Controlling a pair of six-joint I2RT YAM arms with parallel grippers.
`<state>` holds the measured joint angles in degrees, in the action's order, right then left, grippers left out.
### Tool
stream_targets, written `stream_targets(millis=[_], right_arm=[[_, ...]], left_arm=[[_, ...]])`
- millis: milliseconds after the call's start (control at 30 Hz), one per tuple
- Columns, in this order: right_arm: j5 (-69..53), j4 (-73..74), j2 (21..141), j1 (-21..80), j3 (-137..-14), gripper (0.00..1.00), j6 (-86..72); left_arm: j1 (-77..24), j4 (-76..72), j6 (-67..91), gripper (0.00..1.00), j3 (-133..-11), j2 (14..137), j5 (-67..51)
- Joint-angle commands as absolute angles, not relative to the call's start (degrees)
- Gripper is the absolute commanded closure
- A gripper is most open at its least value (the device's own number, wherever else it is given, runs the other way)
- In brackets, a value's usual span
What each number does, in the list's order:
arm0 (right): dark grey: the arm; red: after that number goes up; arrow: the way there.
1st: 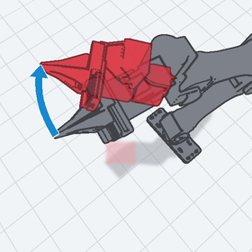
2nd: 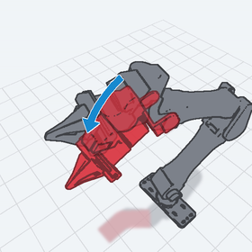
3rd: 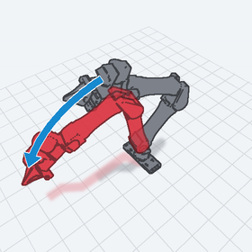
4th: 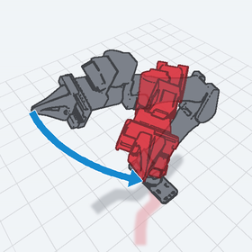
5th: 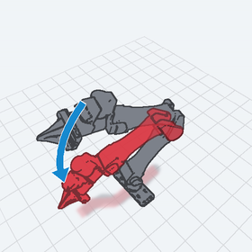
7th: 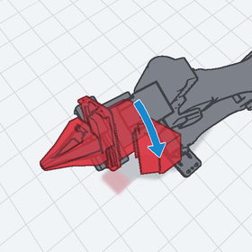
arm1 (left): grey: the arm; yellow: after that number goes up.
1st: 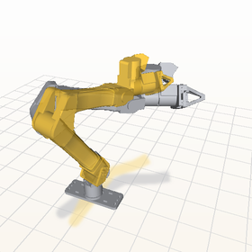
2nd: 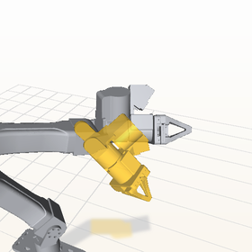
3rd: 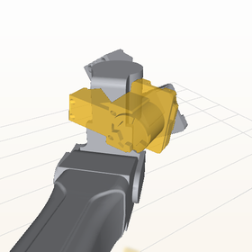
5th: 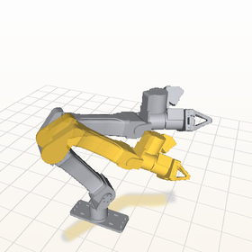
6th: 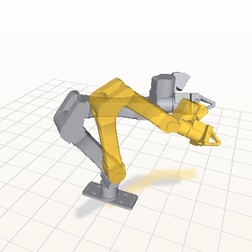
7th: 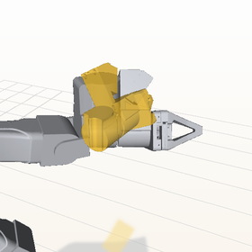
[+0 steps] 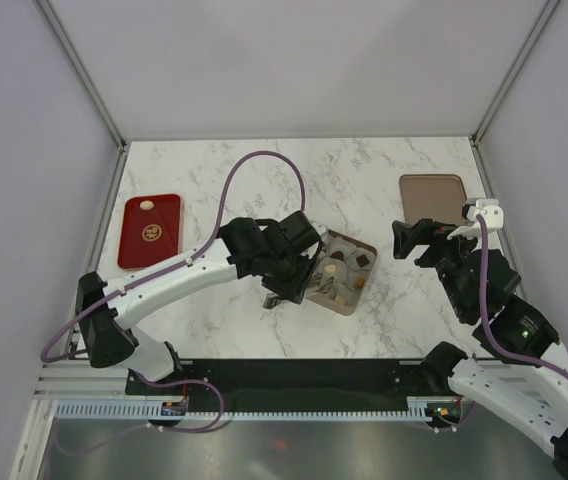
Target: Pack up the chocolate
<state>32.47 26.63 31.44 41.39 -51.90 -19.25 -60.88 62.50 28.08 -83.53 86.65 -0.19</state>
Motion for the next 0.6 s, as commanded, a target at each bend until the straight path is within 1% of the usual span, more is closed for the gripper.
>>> stream_targets(millis=[0,167,267,367,433,467,567], right_arm=[[33.7,26.0,31.1,41.3,-53.9,0.05,-19.2],[33.3,25.9,31.0,41.3,-53.9,0.05,-19.2],[33.0,25.8,31.0,41.3,-53.8,0.05,-19.6],[32.2,25.6,30.9,41.3,-53.4,0.05,-20.0],[30.7,25.2,31.1,41.3,-53.2,0.05,-20.1],[30.1,24.9,31.2,41.3,-52.8,0.05,-20.5],[27.7,24.1,31.5,41.3,-52.0,0.05,-20.9]], left_arm=[[-61.3,62.0,28.3,0.55,-86.9,86.0,3.8],[-60.5,65.1,29.0,0.56,-93.6,85.5,12.1],[-57.9,66.4,28.3,0.57,-96.8,85.6,15.0],[-52.2,66.6,27.2,0.57,-97.6,85.0,16.8],[-45.6,66.5,26.4,0.57,-96.4,83.7,16.7],[-40.2,66.4,26.0,0.57,-95.7,83.1,16.8],[-31.7,64.7,25.0,0.57,-91.9,80.3,16.8]])
